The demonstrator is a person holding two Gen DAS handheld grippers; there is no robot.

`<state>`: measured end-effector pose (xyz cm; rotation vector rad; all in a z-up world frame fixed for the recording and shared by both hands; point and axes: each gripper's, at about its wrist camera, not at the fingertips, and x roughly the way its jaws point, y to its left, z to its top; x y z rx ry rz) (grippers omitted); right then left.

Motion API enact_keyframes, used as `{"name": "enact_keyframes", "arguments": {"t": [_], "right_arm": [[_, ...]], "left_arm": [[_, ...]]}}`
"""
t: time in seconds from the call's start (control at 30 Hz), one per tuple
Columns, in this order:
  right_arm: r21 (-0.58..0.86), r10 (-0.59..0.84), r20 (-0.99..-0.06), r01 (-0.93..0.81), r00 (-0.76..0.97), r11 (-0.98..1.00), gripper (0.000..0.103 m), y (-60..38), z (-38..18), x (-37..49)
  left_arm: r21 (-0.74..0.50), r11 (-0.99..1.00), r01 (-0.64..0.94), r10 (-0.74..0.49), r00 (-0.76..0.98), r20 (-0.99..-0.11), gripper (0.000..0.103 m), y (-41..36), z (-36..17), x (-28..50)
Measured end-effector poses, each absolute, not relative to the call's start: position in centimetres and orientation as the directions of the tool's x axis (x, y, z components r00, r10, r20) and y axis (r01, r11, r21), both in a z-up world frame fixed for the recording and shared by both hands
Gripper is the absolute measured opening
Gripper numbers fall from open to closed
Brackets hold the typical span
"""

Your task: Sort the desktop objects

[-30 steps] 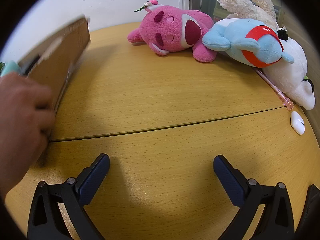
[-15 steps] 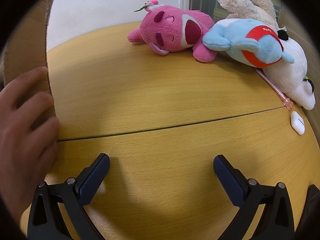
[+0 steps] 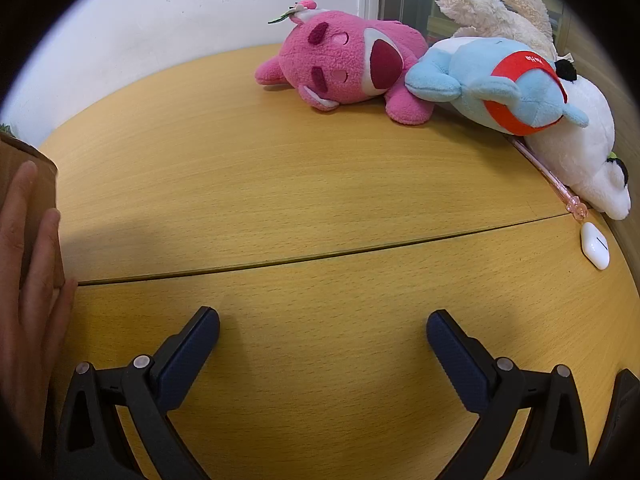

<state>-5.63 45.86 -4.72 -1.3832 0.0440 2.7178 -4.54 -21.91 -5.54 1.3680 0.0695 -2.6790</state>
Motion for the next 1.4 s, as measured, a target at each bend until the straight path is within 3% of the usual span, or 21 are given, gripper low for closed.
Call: {"name": "enact_keyframes", "arguments": {"t": [1.4], "right_arm": [[-0.015,0.068,-0.808,-0.095,-0.585,-0.995,0.103,46.03,-4.80,-5.74]], "left_arm": [[0.019,-0.990,0.141,-0.098,-0.579,-0.809,0.103,-21.88,-5.69,-4.68]]}}
